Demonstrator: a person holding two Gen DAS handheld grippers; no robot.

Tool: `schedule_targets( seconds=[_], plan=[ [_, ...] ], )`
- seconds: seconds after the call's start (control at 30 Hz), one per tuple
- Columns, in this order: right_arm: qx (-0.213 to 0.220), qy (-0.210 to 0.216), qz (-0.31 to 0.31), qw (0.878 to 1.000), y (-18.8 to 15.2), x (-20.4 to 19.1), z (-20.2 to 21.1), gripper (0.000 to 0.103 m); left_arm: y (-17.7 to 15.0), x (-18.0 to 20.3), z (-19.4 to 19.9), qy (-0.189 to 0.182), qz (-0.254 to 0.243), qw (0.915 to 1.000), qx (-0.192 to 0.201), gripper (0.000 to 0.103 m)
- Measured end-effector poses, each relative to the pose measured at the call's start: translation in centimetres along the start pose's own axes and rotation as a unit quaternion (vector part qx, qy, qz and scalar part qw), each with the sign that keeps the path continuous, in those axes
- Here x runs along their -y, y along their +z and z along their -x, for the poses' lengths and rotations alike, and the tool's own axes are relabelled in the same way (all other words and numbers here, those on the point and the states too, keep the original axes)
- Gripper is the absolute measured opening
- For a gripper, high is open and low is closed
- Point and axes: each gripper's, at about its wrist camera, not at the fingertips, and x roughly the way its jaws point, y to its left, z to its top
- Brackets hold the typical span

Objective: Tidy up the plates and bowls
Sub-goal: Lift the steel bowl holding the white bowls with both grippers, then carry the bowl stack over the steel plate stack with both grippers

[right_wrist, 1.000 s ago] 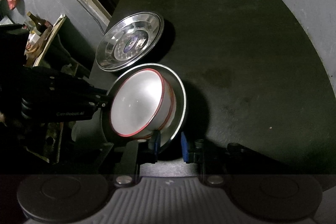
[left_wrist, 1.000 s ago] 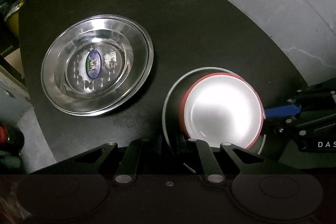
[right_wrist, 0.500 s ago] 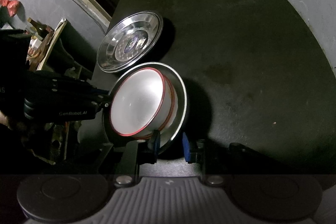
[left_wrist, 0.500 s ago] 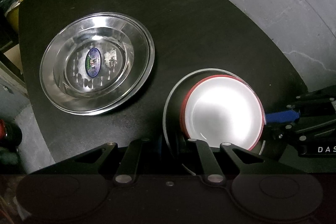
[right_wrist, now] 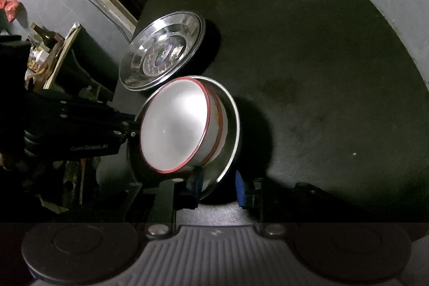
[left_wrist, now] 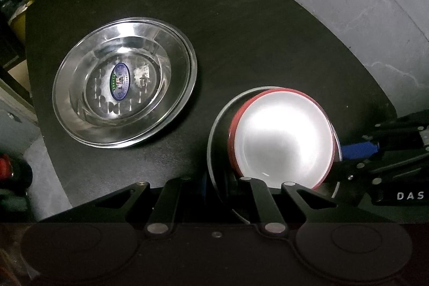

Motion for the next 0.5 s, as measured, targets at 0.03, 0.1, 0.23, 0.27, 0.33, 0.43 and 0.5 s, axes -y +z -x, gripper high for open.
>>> schedule_targets(
  seconds=[0.03, 0.1, 0.23, 0.27, 0.33, 0.43, 0.5],
  plan=[
    [-0.002, -0.002, 0.003, 1.000, 0.00, -0.16, -0.15, 0.033, -0.01, 0.09, 0.01, 0.002, -0.002, 1.0000, 0.000, 0.011],
    [-0.003, -0.006, 0.007, 1.000, 0.02, -0.33, -0.28, 0.033, -0.01, 0.29, -0.01, 0.007, -0.007, 1.0000, 0.001, 0.012],
    [-0.003, -0.004, -0.001, 1.000, 0.04, -0.25, -0.28, 0.032, -0.03, 0.24, 0.03, 0.007, -0.007, 0.9999, 0.002, 0.011],
    [-0.003, -0.003, -0.002, 1.000, 0.02, -0.25, -0.29, 0.032, -0.04, 0.20, 0.06, 0.007, -0.008, 0.9999, 0.001, 0.011],
    [-0.004, -0.003, -0.002, 1.000, 0.00, -0.26, -0.31, 0.032, -0.06, 0.20, 0.07, 0.006, -0.008, 1.0000, 0.002, 0.011],
    [-0.003, 0.001, -0.008, 1.000, -0.06, -0.07, -0.34, 0.032, -0.05, 0.18, 0.16, 0.005, -0.007, 1.0000, 0.003, 0.011],
    [-0.001, 0.007, -0.015, 1.000, -0.17, 0.11, -0.29, 0.032, -0.10, 0.12, 0.17, 0.004, -0.006, 1.0000, 0.004, 0.011]
  ],
)
